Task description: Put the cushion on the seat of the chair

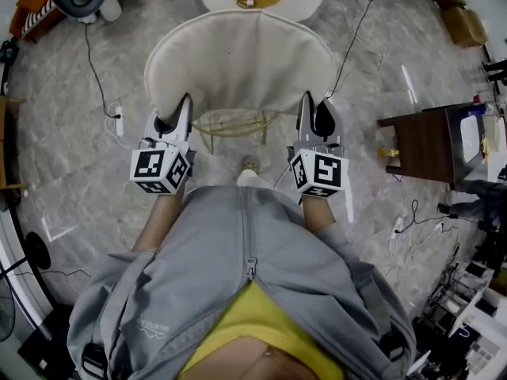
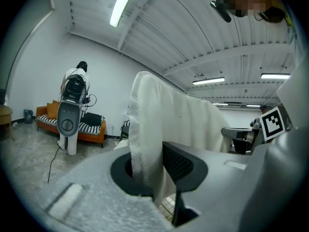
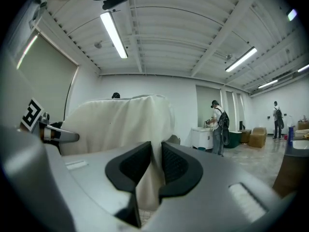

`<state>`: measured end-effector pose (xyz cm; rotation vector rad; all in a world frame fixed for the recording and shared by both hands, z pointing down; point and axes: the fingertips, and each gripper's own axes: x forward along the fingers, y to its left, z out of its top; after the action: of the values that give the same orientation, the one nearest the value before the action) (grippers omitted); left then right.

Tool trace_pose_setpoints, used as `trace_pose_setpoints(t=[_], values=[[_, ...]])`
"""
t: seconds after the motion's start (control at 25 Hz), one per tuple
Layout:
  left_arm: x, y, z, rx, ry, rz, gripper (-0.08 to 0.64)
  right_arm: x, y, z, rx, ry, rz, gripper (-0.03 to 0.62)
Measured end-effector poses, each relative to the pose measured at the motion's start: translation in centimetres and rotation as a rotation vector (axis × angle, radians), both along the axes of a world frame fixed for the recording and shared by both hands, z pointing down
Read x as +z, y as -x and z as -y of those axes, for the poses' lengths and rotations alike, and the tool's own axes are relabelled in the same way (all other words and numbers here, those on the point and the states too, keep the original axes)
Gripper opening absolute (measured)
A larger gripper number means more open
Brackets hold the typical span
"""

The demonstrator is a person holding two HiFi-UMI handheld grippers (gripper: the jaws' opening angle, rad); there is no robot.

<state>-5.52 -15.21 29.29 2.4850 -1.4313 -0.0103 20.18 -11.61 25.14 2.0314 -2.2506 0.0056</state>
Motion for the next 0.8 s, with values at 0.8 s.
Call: trace_pose_setpoints(t=[0.8], values=[[4.4, -3.1, 0.8, -0.206, 0.114, 0.028, 0.061, 4.9, -3.2, 6.3, -0.236, 0.107, 0.014, 0.055]])
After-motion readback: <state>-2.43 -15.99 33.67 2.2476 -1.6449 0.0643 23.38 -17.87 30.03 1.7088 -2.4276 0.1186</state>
